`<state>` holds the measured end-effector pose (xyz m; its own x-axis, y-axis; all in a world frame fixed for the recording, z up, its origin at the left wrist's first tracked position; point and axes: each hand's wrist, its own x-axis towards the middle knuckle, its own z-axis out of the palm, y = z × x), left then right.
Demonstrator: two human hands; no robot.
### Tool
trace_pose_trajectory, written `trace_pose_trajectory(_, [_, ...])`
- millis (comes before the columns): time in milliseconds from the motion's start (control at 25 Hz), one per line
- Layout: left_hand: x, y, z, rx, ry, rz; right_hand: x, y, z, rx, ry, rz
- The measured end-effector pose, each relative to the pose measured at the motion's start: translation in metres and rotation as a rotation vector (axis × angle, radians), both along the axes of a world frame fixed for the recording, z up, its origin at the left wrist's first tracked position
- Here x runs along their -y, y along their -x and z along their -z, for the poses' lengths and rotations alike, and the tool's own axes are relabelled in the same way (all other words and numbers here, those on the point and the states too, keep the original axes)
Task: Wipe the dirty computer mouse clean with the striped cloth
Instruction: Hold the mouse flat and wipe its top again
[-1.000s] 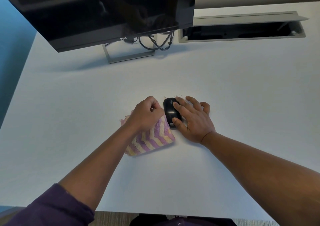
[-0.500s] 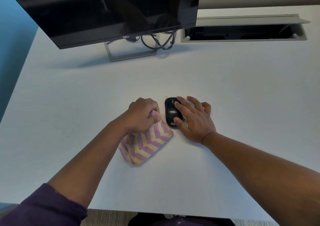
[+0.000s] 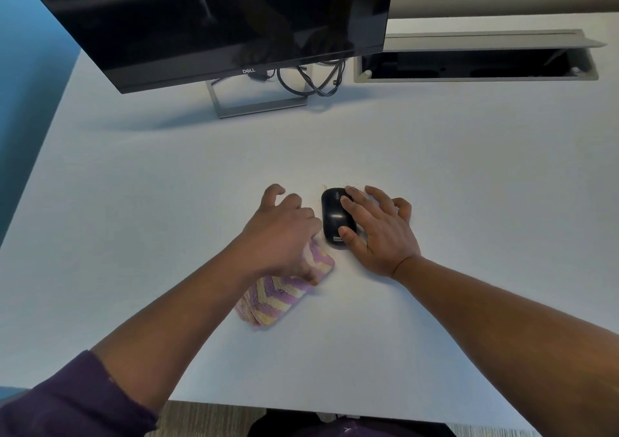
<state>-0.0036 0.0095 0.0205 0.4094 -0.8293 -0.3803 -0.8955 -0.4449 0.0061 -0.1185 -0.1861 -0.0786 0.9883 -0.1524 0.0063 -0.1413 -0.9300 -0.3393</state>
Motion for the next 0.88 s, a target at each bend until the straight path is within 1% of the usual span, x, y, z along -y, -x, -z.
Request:
trace_pose_trajectory(120, [0.002, 0.007, 0.005, -0.076, 0.004, 0.046, -0.001, 0.0, -0.001, 0.004, -0.005, 0.001])
trace_pose_trajectory(240, [-0.003, 0.007, 0.011, -0.192, 0.05, 0.016, -0.001, 0.0, -0.001, 0.005, -0.012, 0.004])
trace_pose_trajectory(320, [-0.009, 0.004, 0.014, -0.293, 0.117, -0.04, -0.001, 0.0, -0.001, 0.01, -0.016, 0.004])
trace_pose_trajectory(400, [-0.014, 0.0, 0.016, -0.39, 0.185, -0.139, -0.001, 0.0, -0.001, 0.013, -0.022, 0.004])
trace_pose_trajectory(480, [-0.016, -0.001, 0.018, -0.43, 0.257, -0.222, -0.001, 0.0, -0.001, 0.012, -0.021, 0.004])
trace_pose_trajectory(560, [-0.015, 0.0, 0.023, -0.434, 0.362, -0.261, -0.001, 0.0, -0.001, 0.004, -0.022, 0.002])
trace_pose_trajectory(680, [-0.009, 0.002, 0.031, -0.385, 0.495, -0.295, -0.001, 0.0, -0.002, -0.004, -0.02, -0.001])
trace_pose_trajectory(800, [-0.002, 0.004, 0.038, -0.28, 0.578, -0.332, -0.001, 0.0, -0.003, 0.002, -0.026, 0.001])
trace_pose_trajectory(880, [0.003, 0.01, 0.043, -0.179, 0.627, -0.402, -0.001, 0.0, -0.004, 0.006, -0.031, 0.008])
